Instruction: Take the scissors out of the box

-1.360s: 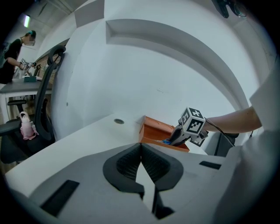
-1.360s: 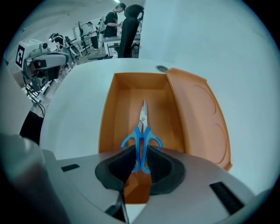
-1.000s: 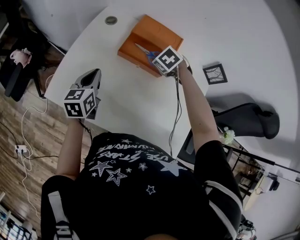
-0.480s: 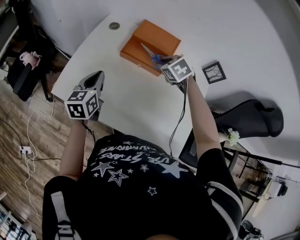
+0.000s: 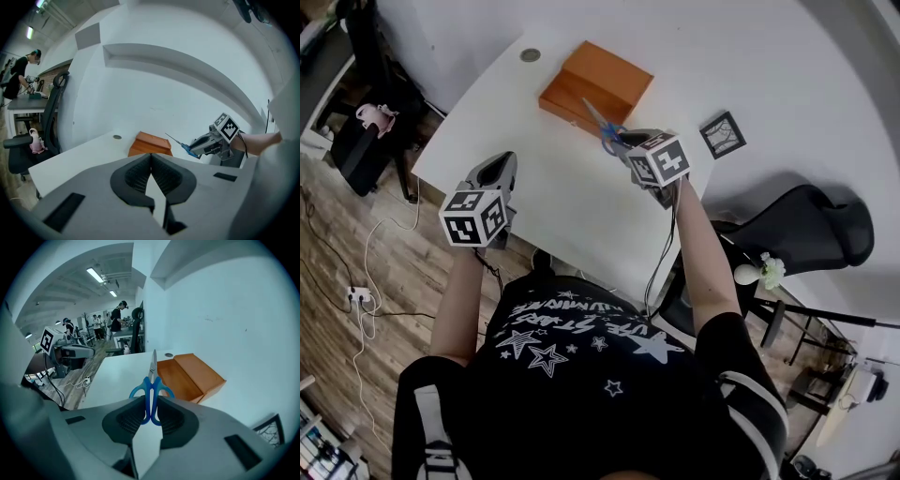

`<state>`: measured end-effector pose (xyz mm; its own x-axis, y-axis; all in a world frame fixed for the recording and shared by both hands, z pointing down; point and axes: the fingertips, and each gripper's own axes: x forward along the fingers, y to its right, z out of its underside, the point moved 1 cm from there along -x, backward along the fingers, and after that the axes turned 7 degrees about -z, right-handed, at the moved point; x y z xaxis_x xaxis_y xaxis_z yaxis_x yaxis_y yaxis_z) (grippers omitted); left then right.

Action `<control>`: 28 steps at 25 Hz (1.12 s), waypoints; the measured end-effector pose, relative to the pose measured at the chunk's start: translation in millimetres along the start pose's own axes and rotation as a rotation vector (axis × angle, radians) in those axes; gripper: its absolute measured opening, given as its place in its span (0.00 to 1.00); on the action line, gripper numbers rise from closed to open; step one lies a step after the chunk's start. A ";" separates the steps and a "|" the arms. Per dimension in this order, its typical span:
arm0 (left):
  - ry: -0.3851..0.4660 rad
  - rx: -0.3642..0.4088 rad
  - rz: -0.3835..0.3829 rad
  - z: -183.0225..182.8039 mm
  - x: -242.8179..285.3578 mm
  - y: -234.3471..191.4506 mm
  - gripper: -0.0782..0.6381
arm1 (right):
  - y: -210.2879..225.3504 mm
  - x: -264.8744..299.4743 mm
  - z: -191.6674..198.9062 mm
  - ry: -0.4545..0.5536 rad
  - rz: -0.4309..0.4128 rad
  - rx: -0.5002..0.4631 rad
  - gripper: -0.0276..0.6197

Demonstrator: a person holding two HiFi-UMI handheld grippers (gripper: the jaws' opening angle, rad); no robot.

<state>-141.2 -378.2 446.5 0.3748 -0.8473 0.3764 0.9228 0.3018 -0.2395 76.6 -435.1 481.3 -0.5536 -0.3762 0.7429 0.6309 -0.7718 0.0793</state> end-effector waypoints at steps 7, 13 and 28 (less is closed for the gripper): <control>0.001 0.008 -0.006 24.1 -41.7 49.6 0.13 | -37.6 -35.4 45.4 0.062 -0.039 0.056 0.20; -0.004 0.010 -0.019 51.4 -79.0 88.2 0.13 | -71.3 -73.4 88.7 0.105 -0.038 0.055 0.20; -0.025 -0.005 -0.020 124.7 -165.2 175.8 0.13 | -153.9 -144.0 185.0 0.164 -0.045 0.070 0.20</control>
<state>-29.8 -130.7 453.8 0.3584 -0.8421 0.4030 0.9297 0.2827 -0.2361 159.8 -167.2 485.1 -0.6599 -0.4247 0.6199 0.6362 -0.7547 0.1603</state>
